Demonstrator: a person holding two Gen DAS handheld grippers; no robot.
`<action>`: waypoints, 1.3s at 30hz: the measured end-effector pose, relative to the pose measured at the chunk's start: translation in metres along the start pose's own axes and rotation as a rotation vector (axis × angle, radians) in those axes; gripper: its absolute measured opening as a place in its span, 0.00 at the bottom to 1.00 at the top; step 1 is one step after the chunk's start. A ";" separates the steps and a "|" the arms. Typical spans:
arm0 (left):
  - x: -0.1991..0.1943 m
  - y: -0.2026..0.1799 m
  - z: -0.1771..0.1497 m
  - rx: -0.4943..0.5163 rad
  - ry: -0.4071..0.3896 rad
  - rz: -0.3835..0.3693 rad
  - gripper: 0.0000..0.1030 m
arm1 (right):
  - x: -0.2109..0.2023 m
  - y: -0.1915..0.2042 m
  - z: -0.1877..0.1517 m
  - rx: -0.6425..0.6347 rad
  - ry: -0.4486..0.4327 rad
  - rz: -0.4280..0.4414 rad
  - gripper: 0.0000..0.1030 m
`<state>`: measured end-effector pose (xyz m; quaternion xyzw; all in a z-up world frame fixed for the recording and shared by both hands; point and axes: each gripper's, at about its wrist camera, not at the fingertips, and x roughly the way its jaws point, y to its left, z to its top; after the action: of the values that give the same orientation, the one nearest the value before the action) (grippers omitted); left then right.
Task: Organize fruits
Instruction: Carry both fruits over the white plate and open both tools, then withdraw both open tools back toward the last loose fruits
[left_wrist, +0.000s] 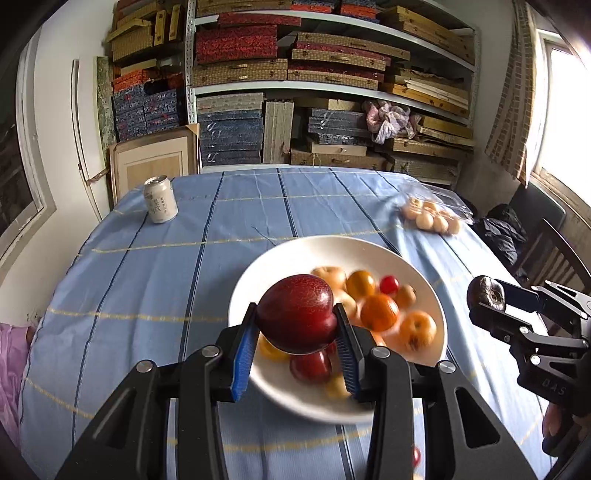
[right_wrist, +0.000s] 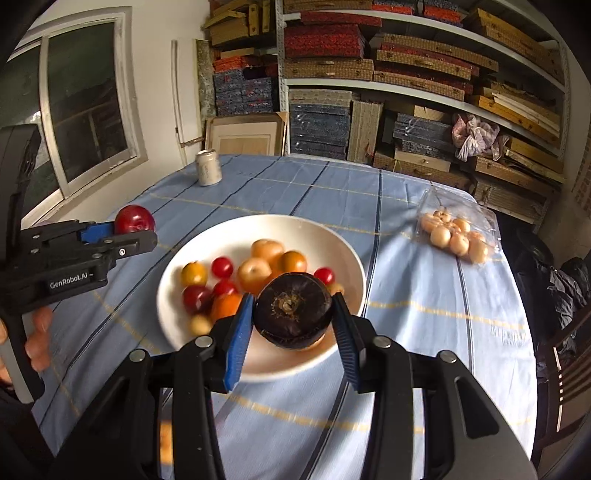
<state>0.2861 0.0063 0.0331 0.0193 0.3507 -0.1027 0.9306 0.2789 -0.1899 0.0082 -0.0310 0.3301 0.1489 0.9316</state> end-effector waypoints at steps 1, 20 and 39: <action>0.007 0.002 0.004 -0.006 0.007 -0.002 0.39 | 0.005 0.000 0.003 -0.006 0.001 -0.007 0.40; 0.087 0.016 0.025 -0.050 0.055 0.041 0.56 | 0.090 -0.015 0.025 0.015 0.043 -0.037 0.56; 0.000 -0.003 -0.045 0.000 0.009 0.015 0.65 | -0.005 0.017 -0.065 0.021 0.029 0.023 0.58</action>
<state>0.2567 0.0085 -0.0007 0.0227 0.3547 -0.0956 0.9298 0.2308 -0.1849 -0.0393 -0.0194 0.3456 0.1557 0.9252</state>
